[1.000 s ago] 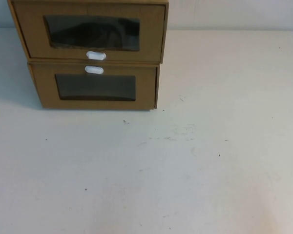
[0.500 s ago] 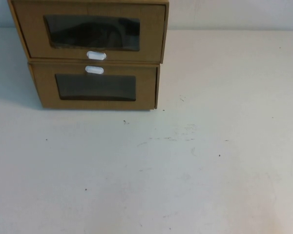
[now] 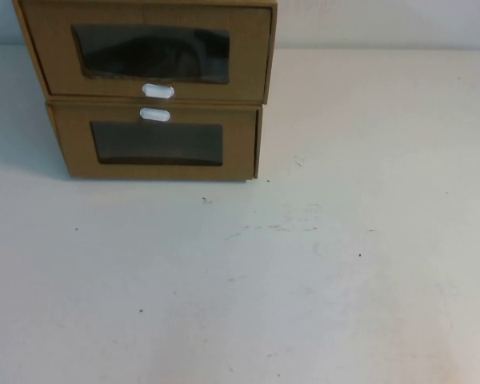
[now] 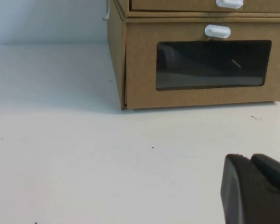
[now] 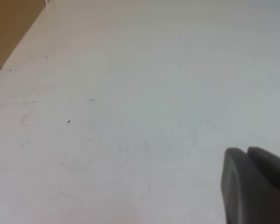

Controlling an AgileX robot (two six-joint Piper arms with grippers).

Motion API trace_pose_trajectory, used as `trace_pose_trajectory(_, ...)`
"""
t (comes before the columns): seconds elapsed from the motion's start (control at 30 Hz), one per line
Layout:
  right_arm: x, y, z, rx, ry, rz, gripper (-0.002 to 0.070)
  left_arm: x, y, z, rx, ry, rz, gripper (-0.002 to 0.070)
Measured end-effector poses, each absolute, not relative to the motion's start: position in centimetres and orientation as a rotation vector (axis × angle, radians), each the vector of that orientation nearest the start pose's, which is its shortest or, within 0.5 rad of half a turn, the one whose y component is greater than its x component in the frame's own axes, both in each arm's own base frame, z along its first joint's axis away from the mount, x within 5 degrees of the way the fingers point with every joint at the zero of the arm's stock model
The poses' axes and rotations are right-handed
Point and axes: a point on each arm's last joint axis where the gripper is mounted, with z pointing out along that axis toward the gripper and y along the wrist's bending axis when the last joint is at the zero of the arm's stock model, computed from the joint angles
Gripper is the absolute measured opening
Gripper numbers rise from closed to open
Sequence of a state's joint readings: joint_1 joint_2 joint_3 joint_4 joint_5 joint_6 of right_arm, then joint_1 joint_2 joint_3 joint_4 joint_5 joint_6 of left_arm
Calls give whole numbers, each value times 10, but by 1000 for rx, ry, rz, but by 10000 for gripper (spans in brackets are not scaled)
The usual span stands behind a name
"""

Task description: Close the shoe box

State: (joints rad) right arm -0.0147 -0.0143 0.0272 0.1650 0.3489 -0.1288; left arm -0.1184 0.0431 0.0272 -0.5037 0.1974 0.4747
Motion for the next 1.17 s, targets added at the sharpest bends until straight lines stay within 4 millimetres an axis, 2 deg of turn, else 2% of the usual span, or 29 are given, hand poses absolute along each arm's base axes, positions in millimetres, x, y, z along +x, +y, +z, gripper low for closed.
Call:
trace_pose_trajectory(0.23,53,4,174,-2,1843,60,-11,56,-9,191,156,1647,-71,-5)
trace_pose_trajectory(0.6,53,4,174,0,1843,62,-11,52,-7,172,155,1861,-51,-5)
trace_pose_trajectory(1.17,53,4,174,0,1843,63,-11,52,-5,171,133,1866,-34,-5)
